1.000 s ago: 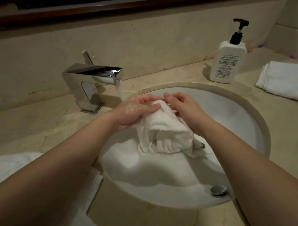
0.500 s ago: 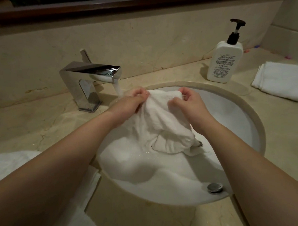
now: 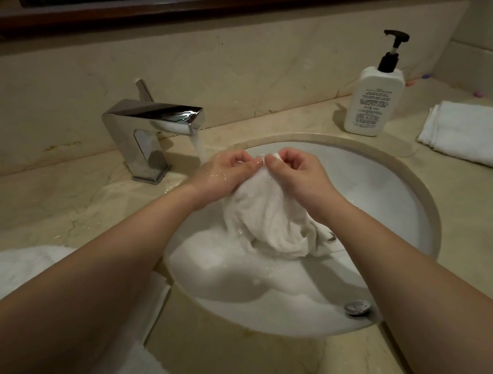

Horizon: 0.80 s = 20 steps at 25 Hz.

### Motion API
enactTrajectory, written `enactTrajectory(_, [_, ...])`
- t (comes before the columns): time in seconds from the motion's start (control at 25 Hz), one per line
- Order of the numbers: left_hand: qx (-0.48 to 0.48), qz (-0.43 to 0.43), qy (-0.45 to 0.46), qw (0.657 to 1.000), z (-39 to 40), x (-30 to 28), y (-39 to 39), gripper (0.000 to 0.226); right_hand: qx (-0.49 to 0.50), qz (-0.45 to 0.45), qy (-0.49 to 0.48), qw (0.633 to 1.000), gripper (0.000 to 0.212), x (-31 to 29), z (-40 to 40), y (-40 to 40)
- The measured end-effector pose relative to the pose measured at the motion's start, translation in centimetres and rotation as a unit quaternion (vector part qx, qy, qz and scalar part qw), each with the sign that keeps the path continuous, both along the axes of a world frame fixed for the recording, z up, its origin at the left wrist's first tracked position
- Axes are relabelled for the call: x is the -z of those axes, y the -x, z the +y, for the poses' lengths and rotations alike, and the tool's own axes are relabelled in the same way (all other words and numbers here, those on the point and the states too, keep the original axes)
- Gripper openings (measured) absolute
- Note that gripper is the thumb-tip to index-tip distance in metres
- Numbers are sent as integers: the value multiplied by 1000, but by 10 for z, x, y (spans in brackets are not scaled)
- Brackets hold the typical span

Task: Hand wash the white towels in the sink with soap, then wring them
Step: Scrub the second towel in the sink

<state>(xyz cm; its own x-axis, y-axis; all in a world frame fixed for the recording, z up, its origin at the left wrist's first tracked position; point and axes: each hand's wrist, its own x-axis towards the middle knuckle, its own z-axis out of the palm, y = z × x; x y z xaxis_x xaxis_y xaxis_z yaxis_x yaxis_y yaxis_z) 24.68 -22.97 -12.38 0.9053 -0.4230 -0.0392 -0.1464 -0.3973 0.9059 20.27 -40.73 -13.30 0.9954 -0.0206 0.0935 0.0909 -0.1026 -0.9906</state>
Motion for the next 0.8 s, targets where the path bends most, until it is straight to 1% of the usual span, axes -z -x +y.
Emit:
enactTrajectory(0.04, [15,13,-56,998,4,2,-2,55,21,-18,-15,999,24,1,-2,-1])
enactTrajectory(0.08, [31,29,-109,993,7,2,-1,63,39,-31,-26,998,22,1,-4,-1])
enactTrajectory(0.12, [40,43,-143,988,9,2,1,63,51,-39,-28,998,22,0,-6,-1])
enactTrajectory(0.16, [38,46,-147,987,9,2,3,59,57,-45,-20,997,21,0,-8,0])
enactTrajectory(0.24, [0,22,-122,992,8,-5,5,45,70,-55,33,995,21,2,-11,-1])
enactTrajectory(0.28, [-29,17,-92,995,9,-9,5,38,87,-57,72,992,21,4,-14,-4])
enactTrajectory(0.36, [-72,53,25,996,12,-17,2,31,130,-35,156,979,26,5,-21,-6])
enactTrajectory(0.4, [-75,62,51,994,13,-20,3,31,127,-12,188,974,30,6,-23,-5])
enactTrajectory(0.44, [-66,42,28,997,15,-21,5,31,100,12,206,973,35,6,-22,-3])
enactTrajectory(0.48, [-44,18,-19,999,16,-21,10,31,58,33,212,975,40,7,-21,-1])
enactTrajectory(0.52, [-22,8,-49,998,16,-17,15,30,15,47,204,978,43,4,-18,3])
enactTrajectory(0.56, [-7,18,-53,998,15,-14,19,29,-18,50,182,982,43,2,-14,5])
enactTrajectory(0.64, [-8,45,-32,998,19,-11,23,28,-26,38,115,992,38,-5,-8,6])
enactTrajectory(0.68, [-16,40,-51,998,24,-11,22,29,-12,35,86,996,38,-7,-5,5])
enactTrajectory(0.76, [-9,16,-164,986,34,-18,21,36,16,34,62,997,39,-10,4,2])
enactTrajectory(0.8, [-12,18,-207,978,40,-20,24,37,18,30,55,998,38,-11,11,0])
